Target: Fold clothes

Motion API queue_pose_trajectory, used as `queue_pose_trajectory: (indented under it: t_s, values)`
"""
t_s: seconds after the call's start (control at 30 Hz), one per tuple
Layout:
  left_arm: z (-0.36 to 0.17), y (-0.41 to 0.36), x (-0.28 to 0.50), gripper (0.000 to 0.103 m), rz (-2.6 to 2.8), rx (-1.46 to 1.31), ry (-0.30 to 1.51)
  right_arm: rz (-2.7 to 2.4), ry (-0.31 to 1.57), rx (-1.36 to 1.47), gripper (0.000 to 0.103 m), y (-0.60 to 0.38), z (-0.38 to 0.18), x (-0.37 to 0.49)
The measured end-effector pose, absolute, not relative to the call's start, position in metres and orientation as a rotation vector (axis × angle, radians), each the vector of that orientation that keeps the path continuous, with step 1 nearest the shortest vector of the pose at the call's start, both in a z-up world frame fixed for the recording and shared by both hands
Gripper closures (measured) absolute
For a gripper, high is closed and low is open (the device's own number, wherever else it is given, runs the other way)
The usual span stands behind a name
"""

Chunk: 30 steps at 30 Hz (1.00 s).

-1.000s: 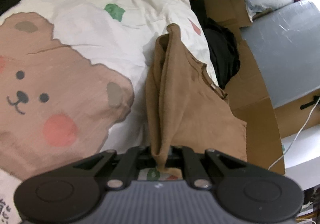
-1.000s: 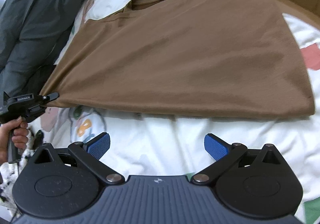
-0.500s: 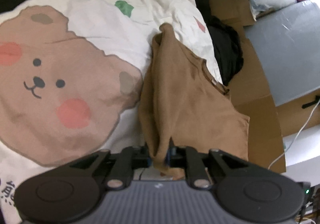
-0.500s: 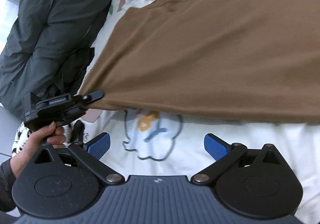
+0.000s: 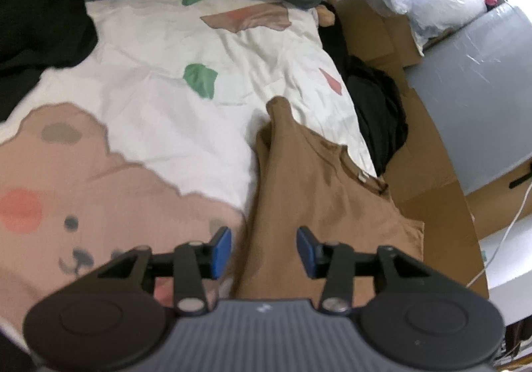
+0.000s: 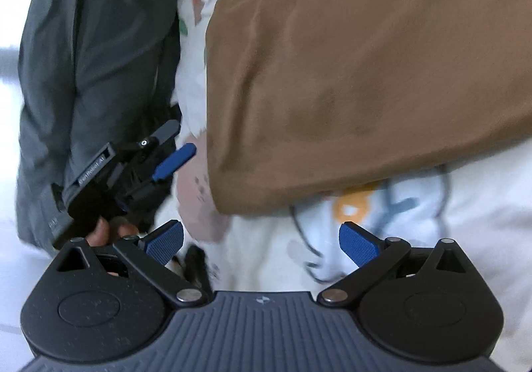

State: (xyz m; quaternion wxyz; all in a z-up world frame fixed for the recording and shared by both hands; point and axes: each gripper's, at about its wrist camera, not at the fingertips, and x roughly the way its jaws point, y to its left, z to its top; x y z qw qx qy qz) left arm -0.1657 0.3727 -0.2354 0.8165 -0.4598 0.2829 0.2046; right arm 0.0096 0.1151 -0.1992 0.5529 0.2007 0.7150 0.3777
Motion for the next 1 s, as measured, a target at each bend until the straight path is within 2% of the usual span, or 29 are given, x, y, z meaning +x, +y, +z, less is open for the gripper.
queue_pose_trajectory:
  t_s: [0.07, 0.17, 0.47, 0.63, 0.93, 0.97, 1.0]
  values:
    - [-0.237, 0.384, -0.153, 0.054, 0.425, -0.978, 0.601, 0.838, 1.694, 0.565, 0.001, 0.118, -0.208, 0.000]
    - [-0.238, 0.393, -0.138, 0.053, 0.409, -0.967, 0.614, 0.772, 1.681, 0.691, 0.009, 0.121, -0.218, -0.013]
    - [-0.241, 0.413, -0.106, 0.053, 0.335, -0.933, 0.678, 0.676, 1.624, 0.851, 0.025, 0.125, -0.231, -0.027]
    - [-0.249, 0.423, -0.094, 0.053, 0.317, -0.948, 0.685, 0.610, 1.642, 0.955, 0.040, 0.132, -0.247, -0.043]
    - [-0.258, 0.446, -0.059, 0.052, 0.314, -0.917, 0.698, 0.587, 1.608, 0.998, 0.041, 0.149, -0.260, -0.050]
    - [-0.258, 0.448, -0.055, 0.051, 0.314, -0.918, 0.696, 0.593, 1.605, 1.002, 0.043, 0.149, -0.261, -0.049]
    - [-0.260, 0.452, -0.050, 0.051, 0.315, -0.933, 0.692, 0.599, 1.601, 1.006, 0.050, 0.150, -0.262, -0.047]
